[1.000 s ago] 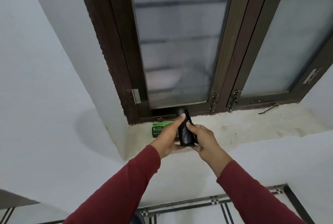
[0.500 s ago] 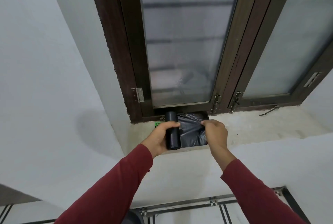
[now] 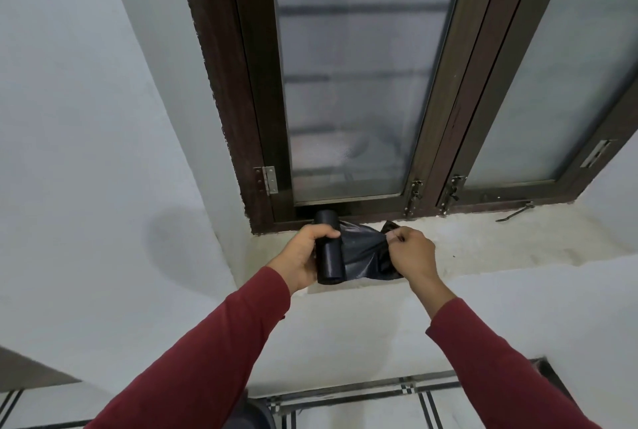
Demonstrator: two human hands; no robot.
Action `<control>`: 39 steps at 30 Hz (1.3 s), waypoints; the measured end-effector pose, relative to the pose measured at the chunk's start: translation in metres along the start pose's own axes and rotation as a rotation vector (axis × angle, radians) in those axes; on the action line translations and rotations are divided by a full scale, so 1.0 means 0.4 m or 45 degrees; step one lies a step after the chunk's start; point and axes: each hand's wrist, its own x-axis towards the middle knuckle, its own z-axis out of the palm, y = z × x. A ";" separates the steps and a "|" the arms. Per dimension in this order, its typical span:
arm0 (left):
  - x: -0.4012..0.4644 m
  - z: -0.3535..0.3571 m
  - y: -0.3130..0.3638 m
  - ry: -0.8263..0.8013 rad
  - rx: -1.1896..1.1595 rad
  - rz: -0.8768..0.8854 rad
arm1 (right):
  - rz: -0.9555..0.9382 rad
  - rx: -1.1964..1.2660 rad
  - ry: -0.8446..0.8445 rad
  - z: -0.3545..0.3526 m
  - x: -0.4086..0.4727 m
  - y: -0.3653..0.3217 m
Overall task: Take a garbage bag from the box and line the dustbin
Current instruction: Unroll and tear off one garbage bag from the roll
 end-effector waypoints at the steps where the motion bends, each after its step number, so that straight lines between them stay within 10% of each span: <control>1: 0.000 0.000 0.000 -0.014 0.006 0.003 | 0.001 0.036 0.038 0.002 -0.007 -0.001; 8: 0.002 0.012 -0.002 -0.057 0.067 0.002 | 0.436 0.736 -0.296 0.016 -0.017 -0.020; 14: -0.003 0.012 0.002 -0.095 0.043 -0.029 | 0.079 0.239 -0.277 0.007 -0.002 -0.004; 30: -0.008 0.010 -0.006 -0.103 0.025 0.007 | 0.221 0.776 -0.188 -0.026 -0.011 -0.020; 39: -0.021 0.013 -0.006 -0.072 0.044 0.021 | 0.055 0.245 -0.277 -0.050 0.000 -0.005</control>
